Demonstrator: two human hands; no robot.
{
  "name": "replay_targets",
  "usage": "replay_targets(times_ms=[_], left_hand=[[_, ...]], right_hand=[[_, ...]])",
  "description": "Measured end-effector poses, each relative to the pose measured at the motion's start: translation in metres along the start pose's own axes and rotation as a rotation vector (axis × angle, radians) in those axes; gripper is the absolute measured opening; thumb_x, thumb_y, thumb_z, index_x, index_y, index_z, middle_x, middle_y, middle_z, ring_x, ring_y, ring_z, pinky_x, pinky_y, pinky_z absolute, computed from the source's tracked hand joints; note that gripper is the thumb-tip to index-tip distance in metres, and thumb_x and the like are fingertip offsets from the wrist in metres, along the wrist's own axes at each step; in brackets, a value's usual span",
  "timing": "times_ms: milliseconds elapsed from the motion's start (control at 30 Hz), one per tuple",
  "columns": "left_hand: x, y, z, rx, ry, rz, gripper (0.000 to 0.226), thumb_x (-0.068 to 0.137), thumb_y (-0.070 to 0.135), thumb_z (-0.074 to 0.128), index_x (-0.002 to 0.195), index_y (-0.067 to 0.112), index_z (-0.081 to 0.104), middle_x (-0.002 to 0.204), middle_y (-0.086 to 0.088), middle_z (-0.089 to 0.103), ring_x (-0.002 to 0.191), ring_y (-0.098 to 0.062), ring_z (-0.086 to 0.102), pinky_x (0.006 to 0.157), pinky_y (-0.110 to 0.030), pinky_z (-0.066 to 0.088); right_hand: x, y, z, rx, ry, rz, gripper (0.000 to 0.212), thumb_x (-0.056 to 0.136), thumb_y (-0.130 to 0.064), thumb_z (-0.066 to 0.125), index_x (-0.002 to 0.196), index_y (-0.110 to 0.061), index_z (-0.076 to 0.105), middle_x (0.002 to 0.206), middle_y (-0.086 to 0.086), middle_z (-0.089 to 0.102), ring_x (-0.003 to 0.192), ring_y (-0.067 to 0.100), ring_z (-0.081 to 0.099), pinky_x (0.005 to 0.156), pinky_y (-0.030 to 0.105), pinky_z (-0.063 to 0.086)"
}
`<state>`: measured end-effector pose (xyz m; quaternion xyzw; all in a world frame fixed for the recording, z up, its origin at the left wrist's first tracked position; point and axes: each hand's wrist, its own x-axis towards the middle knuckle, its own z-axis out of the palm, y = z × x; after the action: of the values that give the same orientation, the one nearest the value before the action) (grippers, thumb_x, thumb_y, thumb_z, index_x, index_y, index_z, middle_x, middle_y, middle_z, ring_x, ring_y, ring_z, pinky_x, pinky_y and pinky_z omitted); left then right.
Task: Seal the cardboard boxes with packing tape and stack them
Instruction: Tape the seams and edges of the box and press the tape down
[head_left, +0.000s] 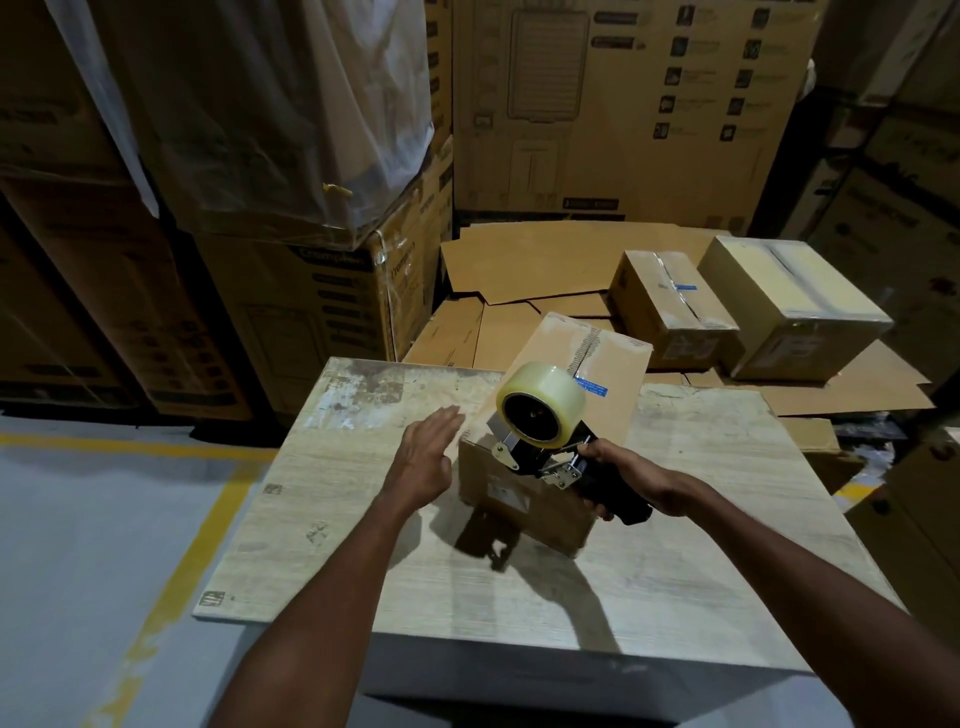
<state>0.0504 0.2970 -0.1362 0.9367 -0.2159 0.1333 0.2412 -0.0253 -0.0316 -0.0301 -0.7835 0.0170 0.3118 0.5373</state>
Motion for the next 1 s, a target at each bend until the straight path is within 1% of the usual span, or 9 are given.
replay_targets(times_ms=[100,200,267,400,500,600,700,867,1000], left_hand=[[0.003,0.009,-0.006,0.185,-0.111,0.205,0.084,0.081,0.003,0.061,0.159,0.014,0.032,0.169,-0.002,0.02,0.158,-0.016,0.009,0.126,-0.038,0.004],[0.003,0.016,-0.007,0.342,-0.264,0.2,0.085,0.087,0.016,0.058,0.163,0.016,0.019,0.171,0.001,0.007,0.157,-0.014,-0.009,0.127,-0.044,-0.004],[0.001,0.02,-0.007,0.394,-0.318,0.161,0.089,0.088,0.021,0.059,0.163,0.018,0.011,0.171,0.002,0.0,0.156,-0.014,-0.015,0.126,-0.046,-0.007],[0.0,0.026,-0.011,0.454,-0.377,0.107,0.097,0.086,0.025,0.062,0.164,0.021,0.004,0.171,0.004,-0.007,0.155,-0.014,-0.019,0.125,-0.05,-0.009],[-0.001,0.031,-0.016,0.439,-0.402,0.05,0.099,0.087,0.019,0.061,0.164,0.025,0.0,0.171,0.007,-0.009,0.155,-0.014,-0.02,0.124,-0.053,-0.01],[-0.001,0.038,-0.02,0.384,-0.415,-0.001,0.098,0.087,0.014,0.06,0.163,0.028,0.001,0.17,0.011,-0.008,0.156,-0.013,-0.017,0.124,-0.054,-0.012],[0.0,0.041,-0.023,0.363,-0.419,-0.039,0.099,0.086,0.011,0.062,0.163,0.03,0.002,0.169,0.015,-0.008,0.156,-0.013,-0.016,0.124,-0.055,-0.012],[0.0,0.036,-0.019,0.314,-0.423,-0.066,0.105,0.083,0.005,0.064,0.163,0.035,0.003,0.169,0.019,-0.006,0.154,-0.009,-0.018,0.123,-0.054,-0.015],[0.0,0.036,-0.018,0.303,-0.413,-0.077,0.106,0.083,0.003,0.066,0.163,0.037,0.006,0.169,0.02,-0.003,0.154,-0.009,-0.018,0.122,-0.053,-0.017]], right_hand=[[-0.002,0.0,0.0,-0.014,-0.029,-0.021,0.067,0.097,-0.062,0.044,0.105,0.002,0.063,0.096,0.022,0.07,0.08,0.031,0.064,0.077,0.042,0.054],[-0.004,0.001,0.001,-0.031,-0.053,-0.032,0.079,0.091,-0.065,0.046,0.111,0.01,0.064,0.101,0.024,0.073,0.086,0.032,0.067,0.081,0.042,0.056],[-0.004,0.003,0.0,-0.035,-0.064,-0.034,0.083,0.091,-0.065,0.046,0.116,0.012,0.063,0.105,0.025,0.074,0.09,0.034,0.069,0.085,0.044,0.056],[-0.005,0.004,0.002,-0.03,-0.052,-0.049,0.079,0.09,-0.069,0.048,0.113,0.005,0.063,0.099,0.023,0.073,0.082,0.03,0.068,0.079,0.041,0.056],[-0.007,0.002,0.005,-0.009,-0.037,-0.044,0.071,0.094,-0.073,0.049,0.096,-0.004,0.06,0.081,0.013,0.064,0.069,0.023,0.061,0.067,0.034,0.051],[-0.012,-0.002,0.009,0.022,-0.026,-0.032,0.06,0.103,-0.066,0.038,0.081,-0.011,0.049,0.068,0.002,0.052,0.055,0.015,0.05,0.052,0.023,0.042],[-0.01,-0.002,0.013,0.015,0.024,-0.045,0.063,0.1,-0.071,0.038,0.076,-0.015,0.052,0.067,0.001,0.053,0.056,0.015,0.048,0.056,0.026,0.04],[-0.013,0.01,0.006,-0.085,0.14,-0.03,0.072,0.092,-0.082,0.04,0.071,-0.015,0.056,0.068,0.007,0.056,0.053,0.017,0.045,0.048,0.025,0.033],[-0.033,0.029,-0.009,-0.065,0.116,-0.066,0.07,0.095,-0.079,0.038,0.081,-0.012,0.057,0.071,0.003,0.056,0.058,0.015,0.044,0.053,0.028,0.033]])
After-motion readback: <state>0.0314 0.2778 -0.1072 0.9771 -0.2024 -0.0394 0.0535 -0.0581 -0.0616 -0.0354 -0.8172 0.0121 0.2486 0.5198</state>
